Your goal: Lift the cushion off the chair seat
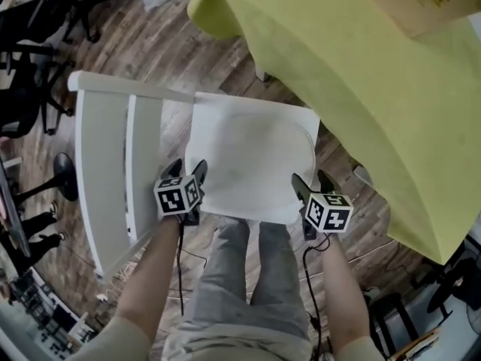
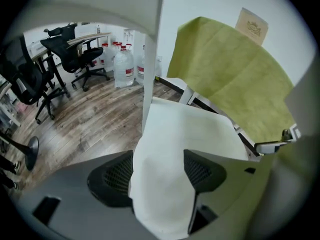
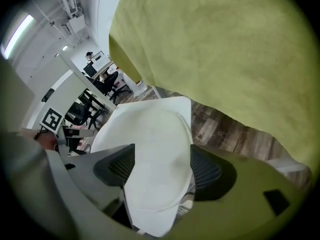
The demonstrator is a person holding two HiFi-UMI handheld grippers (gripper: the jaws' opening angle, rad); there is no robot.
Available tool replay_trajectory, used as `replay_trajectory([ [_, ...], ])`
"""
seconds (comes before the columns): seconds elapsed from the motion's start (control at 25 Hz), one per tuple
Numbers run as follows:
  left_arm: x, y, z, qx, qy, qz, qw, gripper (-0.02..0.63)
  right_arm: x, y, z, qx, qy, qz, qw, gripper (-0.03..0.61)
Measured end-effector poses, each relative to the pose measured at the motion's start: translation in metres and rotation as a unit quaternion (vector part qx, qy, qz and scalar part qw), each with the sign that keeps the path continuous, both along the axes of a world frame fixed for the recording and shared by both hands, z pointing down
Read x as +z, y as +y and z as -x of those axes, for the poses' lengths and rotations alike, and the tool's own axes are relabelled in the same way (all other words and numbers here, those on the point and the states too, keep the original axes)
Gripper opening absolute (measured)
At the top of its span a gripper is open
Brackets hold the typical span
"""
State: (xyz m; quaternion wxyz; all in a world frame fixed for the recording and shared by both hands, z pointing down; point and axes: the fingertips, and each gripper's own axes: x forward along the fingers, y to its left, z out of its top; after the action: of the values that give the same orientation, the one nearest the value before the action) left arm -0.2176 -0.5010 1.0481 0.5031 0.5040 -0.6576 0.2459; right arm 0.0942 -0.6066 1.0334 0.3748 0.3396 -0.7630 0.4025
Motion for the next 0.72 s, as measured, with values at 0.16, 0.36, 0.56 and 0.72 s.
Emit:
replay_trajectory([
  [0.16, 0.014, 0.005, -0.001, -0.003, 0.005, 0.012, 0.9999, 0.322, 0.016, 0.001, -0.003, 0.007, 0.016, 0.012, 1.000, 0.355],
  [0.36, 0.025, 0.014, -0.001, 0.010, 0.011, 0.029, 0.9995, 0.344, 0.027, 0.006, -0.008, 0.013, 0.035, 0.036, 0.999, 0.379],
  [0.56, 0.036, 0.015, -0.001, -0.010, 0.042, 0.025, 0.9987, 0.370, 0.042, 0.010, -0.012, 0.011, 0.042, 0.039, 0.998, 0.383],
  [0.72, 0.038, 0.015, -0.003, -0.005, 0.057, 0.024, 0.9980, 0.365, 0.045, 0.011, -0.009, -0.006, 0.055, 0.025, 0.998, 0.366],
])
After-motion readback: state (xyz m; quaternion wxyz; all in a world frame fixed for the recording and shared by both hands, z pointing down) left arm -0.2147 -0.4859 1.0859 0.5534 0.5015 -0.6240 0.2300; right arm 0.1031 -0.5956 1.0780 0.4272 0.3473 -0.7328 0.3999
